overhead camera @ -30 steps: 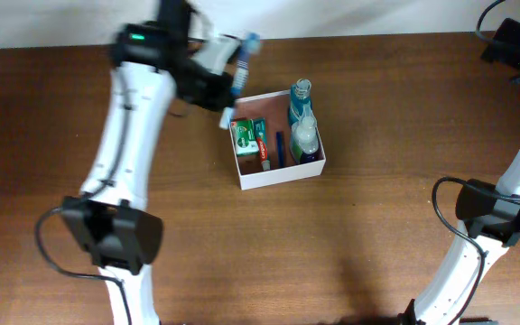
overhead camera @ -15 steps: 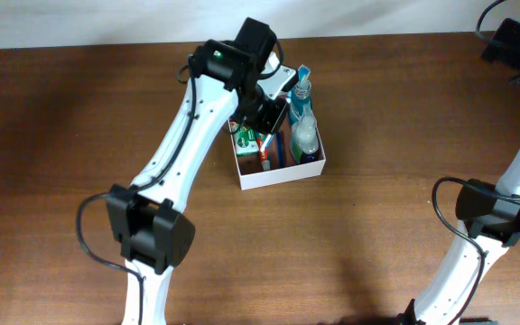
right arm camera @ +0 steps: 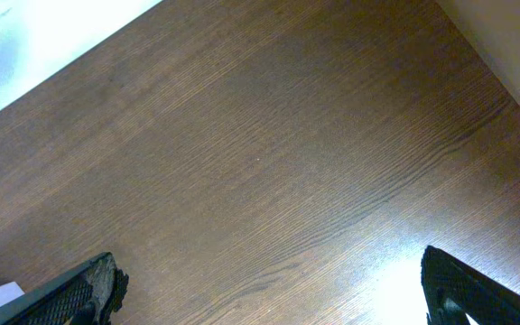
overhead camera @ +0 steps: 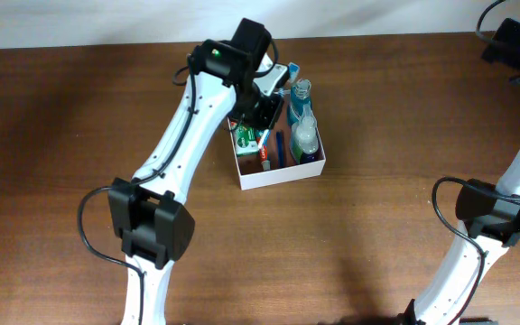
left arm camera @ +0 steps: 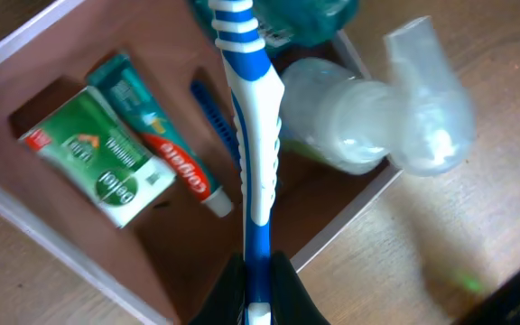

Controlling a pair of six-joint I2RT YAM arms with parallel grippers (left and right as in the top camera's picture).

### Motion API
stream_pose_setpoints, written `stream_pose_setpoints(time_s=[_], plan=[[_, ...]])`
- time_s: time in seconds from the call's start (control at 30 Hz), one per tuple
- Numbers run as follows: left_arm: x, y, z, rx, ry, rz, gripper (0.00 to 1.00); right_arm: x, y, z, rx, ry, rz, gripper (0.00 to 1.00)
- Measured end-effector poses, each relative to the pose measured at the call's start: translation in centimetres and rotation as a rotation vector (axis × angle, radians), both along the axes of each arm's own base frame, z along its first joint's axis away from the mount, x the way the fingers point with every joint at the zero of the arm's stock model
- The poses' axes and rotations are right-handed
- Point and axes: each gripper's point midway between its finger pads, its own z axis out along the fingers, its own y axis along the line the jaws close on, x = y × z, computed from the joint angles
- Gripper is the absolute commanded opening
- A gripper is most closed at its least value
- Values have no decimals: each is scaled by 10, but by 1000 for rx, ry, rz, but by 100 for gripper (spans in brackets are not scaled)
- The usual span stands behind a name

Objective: Pack container
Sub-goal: 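Lower the toothbrush into the box and open the left gripper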

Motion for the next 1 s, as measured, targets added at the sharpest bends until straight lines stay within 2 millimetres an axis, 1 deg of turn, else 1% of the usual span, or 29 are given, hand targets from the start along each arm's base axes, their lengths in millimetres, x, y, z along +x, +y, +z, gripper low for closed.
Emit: stream_pose_setpoints(time_s=[0.13,0.4,0.57,1.0], plan=[[-2,11,-5,37,26,23,2,0,0,0,0,0,0,98],[0,14,-38,94,73,-11,2,0,0,0,0,1,0,98],[-1,18,-55,130,100,-23,2,0,0,0,0,1,0,98],[0,19,-61,141,102,-33,3,0,0,0,1,1,0,98]])
